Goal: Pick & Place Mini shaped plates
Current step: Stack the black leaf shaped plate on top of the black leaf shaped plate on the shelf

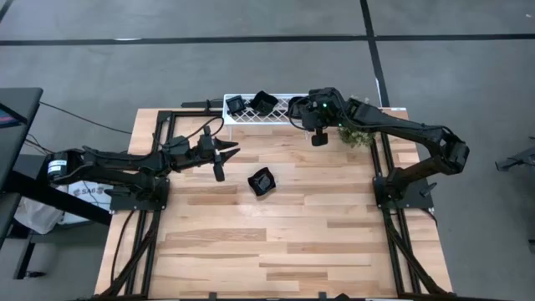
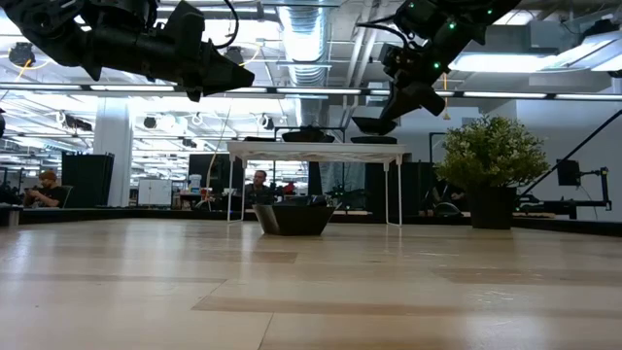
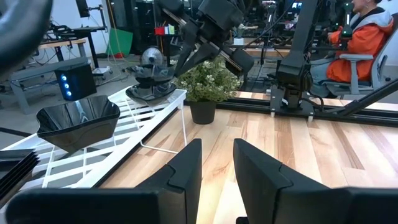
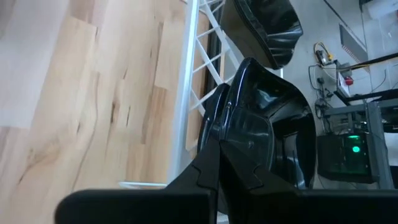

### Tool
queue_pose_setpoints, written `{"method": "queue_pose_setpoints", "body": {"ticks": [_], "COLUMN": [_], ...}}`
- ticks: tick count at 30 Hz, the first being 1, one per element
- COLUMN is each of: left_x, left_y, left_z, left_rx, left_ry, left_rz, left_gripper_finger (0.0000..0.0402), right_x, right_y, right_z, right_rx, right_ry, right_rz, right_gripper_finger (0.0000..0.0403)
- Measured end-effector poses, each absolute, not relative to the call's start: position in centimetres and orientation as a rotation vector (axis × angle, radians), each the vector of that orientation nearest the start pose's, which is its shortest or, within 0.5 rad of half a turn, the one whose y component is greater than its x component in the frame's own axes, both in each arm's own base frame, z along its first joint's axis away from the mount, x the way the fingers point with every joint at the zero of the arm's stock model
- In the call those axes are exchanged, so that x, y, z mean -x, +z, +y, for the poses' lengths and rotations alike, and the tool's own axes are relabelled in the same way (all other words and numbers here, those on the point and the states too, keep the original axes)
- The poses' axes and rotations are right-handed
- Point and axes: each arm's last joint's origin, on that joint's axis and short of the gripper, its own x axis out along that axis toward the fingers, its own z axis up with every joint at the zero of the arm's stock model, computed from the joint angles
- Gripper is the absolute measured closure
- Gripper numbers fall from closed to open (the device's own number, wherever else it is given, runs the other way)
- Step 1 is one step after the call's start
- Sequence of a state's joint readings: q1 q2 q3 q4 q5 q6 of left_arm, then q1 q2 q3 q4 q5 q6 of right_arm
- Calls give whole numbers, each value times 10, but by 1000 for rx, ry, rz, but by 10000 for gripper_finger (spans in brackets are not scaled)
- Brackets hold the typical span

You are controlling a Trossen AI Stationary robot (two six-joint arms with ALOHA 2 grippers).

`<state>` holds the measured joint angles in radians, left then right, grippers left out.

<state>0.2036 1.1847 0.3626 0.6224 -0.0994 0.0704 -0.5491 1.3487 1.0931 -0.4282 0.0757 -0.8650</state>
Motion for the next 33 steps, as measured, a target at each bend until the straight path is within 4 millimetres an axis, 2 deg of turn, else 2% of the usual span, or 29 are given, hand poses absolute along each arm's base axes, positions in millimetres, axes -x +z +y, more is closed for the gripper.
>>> {"method": "queue_pose_setpoints", "body": {"ticks": [17, 24, 28, 33], "left_x": [-221, -221, -221, -221], "left_y": [190, 190, 190, 190], "left_z": [48, 49, 48, 48], "left_rx": [-59, -59, -59, -60], "left_ry": [295, 295, 295, 295], "left_rz": [211, 211, 211, 209], "left_gripper_finger": [307, 307, 307, 307], "right_x": [-245, -246, -255, -272], "right_y": [296, 297, 301, 302], "right_z": [-153, -153, -143, -110], "right_rx": [641, 642, 606, 702], "right_ry": [-272, -272, -289, -156], "right_rz": [879, 876, 799, 752], "right_gripper_finger": [353, 351, 351, 352]}}
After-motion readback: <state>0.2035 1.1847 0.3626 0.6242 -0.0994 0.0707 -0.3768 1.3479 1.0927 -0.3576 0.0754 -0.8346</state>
